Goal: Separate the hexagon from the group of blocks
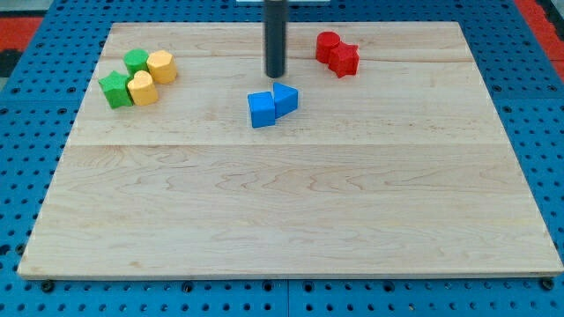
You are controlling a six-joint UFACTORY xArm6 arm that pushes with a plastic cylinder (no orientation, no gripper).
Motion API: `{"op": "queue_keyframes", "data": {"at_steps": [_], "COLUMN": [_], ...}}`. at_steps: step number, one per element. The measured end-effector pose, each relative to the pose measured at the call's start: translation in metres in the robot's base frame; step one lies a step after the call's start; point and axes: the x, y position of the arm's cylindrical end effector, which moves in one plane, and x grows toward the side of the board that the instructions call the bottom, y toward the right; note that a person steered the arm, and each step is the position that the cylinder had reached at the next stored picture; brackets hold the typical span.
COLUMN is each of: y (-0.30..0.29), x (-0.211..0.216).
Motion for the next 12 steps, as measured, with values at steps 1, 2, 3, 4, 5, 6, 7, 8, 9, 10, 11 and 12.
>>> {"op": "queue_keyframes", "data": {"at_steps": [1,2,3,4,5,6,7,8,9,10,11,12], "y": [-0.085,-0.101,-0.102,-0.146,-0.139,-0.142,-0.150,-0.132,-0.181,-0.179,-0.151,-0.149], "x": [-0.014,-0.022,-0.034,-0.027,0.019,0.043,0.073,0.034,0.020,0.044,0.048,0.072]}}
